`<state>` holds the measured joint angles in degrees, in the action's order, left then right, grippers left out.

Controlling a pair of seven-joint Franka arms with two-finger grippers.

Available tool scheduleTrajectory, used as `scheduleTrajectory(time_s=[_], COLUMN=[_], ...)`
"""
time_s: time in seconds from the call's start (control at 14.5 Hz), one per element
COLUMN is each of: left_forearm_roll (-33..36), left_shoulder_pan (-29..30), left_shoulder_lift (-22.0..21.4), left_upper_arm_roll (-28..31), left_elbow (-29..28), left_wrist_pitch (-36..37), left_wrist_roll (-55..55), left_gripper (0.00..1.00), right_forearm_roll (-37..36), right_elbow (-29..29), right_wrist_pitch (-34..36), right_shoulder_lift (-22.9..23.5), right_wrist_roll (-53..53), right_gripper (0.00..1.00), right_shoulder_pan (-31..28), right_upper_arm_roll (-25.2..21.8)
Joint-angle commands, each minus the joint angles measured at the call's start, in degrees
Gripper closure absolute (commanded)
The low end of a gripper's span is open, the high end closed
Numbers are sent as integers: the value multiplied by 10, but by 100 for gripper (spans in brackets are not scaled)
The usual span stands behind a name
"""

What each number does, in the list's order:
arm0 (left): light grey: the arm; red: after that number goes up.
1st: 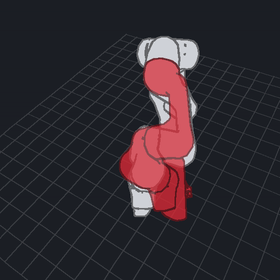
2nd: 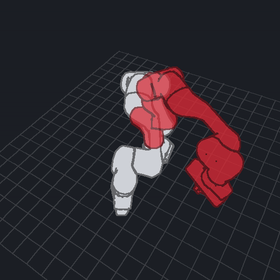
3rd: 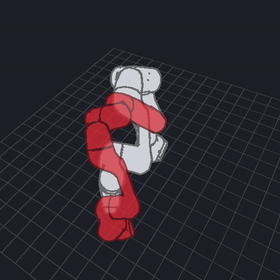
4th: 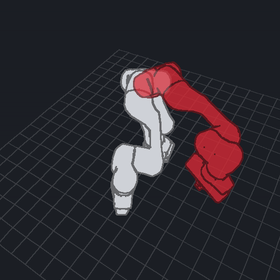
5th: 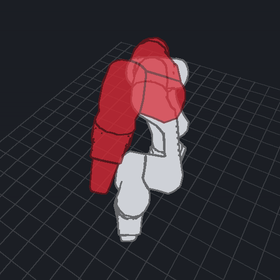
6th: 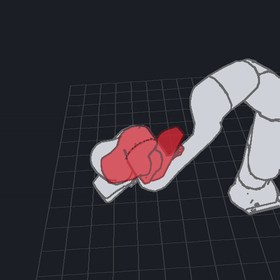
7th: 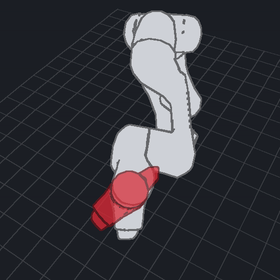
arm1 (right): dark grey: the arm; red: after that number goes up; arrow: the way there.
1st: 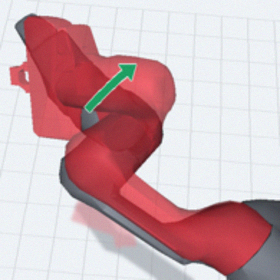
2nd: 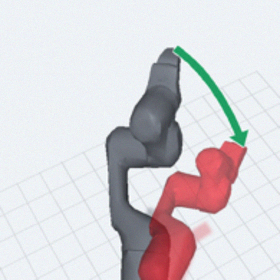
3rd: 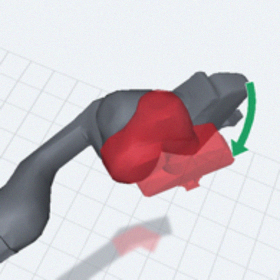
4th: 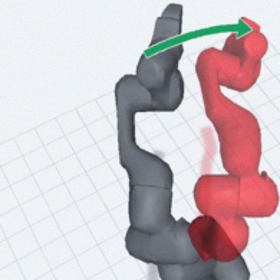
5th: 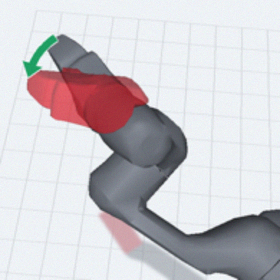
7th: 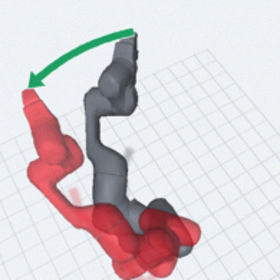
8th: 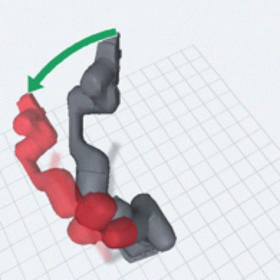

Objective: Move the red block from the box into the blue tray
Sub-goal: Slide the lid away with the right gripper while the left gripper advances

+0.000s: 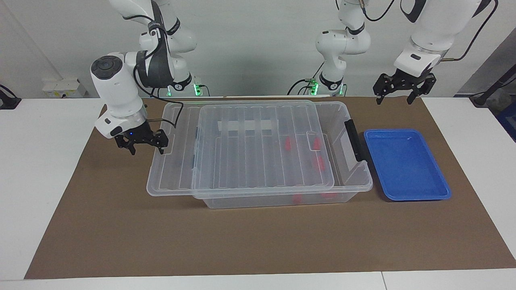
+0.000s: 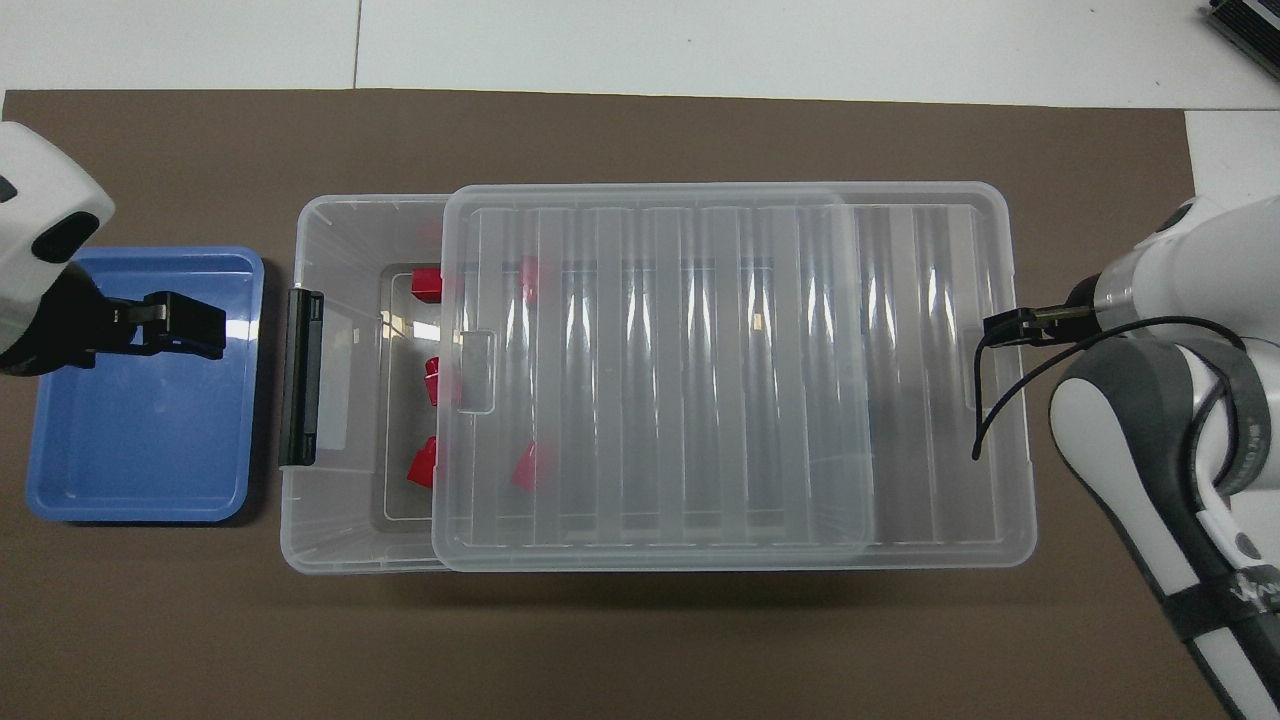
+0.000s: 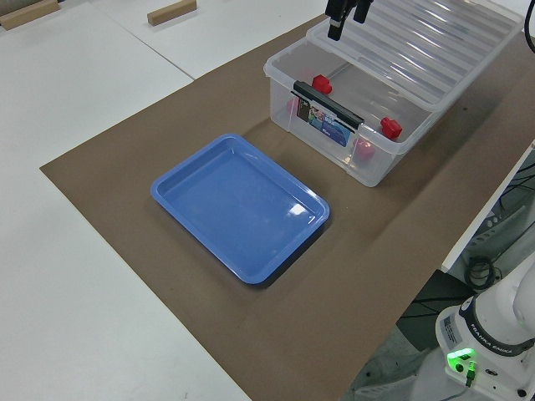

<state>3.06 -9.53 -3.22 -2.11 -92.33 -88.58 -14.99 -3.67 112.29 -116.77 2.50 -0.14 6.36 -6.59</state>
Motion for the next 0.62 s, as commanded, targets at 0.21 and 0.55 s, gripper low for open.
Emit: scheduleTrajectory(time_s=[0.21,0.55], left_forearm_roll=[-10,-46], left_shoulder_pan=[-57,-62], left_shoulder_lift=[-46,-57], left_upper_arm_roll=[6,7], left_elbow=[-93,-117], left_wrist_pitch=[-98,-106], left_wrist_roll=[-200,-214], left_gripper=[0,0], right_forearm_roll=[-18,-29], right_elbow=[3,3], right_wrist_pitch=[18,26], right_shoulder_lift=[-10,-12], right_wrist_roll=[21,22], right_gripper=[0,0], right_shoulder_pan=[-16,-27], right_upper_arm_roll=[1,2])
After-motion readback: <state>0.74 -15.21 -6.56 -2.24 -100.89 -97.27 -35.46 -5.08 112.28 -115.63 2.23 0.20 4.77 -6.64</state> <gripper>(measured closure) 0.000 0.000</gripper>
